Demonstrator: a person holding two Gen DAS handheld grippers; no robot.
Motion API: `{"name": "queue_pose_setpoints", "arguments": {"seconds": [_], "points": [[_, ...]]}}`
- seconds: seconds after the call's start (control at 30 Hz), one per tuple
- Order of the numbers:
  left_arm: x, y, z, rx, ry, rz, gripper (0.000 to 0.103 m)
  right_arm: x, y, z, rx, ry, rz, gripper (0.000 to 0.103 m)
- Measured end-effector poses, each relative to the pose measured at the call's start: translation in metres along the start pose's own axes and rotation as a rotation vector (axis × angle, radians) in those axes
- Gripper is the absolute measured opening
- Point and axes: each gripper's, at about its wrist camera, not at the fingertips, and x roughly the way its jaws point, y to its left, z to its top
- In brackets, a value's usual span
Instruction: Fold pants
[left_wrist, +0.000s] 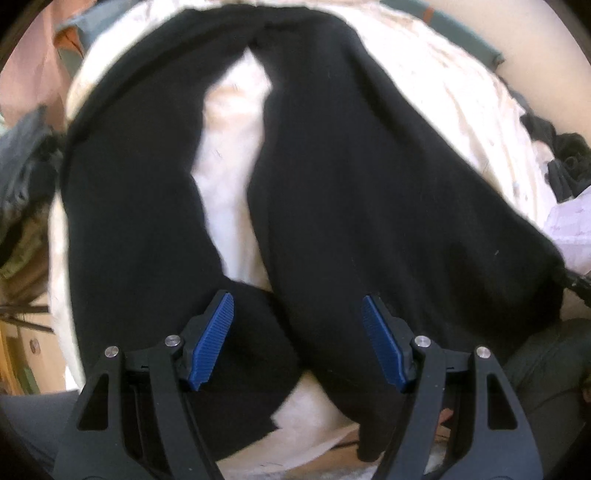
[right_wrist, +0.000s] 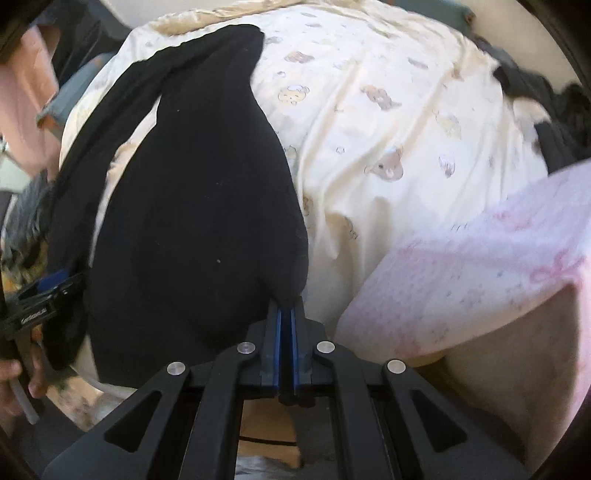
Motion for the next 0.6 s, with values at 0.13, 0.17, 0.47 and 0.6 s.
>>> {"name": "queue_pose_setpoints", "arguments": {"seconds": [0.13, 0.17, 0.47, 0.6], "points": [[0.039, -0.008, 0.0, -0.036, 0.103, -0.015, 0.061, -0.012, -0.013, -0.013, -0.034, -0.005, -0.083, 0.003], [0.044, -0.012, 0.0, -0.036, 0.112, -0.051, 0.04, -0.013, -0.015, -0.015, -0.045, -0.011, -0.117, 0.003], [0.025, -0.076, -0.015, 0.138, 0.156, -0.197, 0.006, -0.006, -0.014, -0.012, -0.016, 0.014, -0.194, 0.003], [0.03, -0.093, -0.02, 0.178, 0.177, -0.05, 0.01, -0.004, -0.005, -0.001, -0.068, 0.01, -0.26, 0.003]]}}
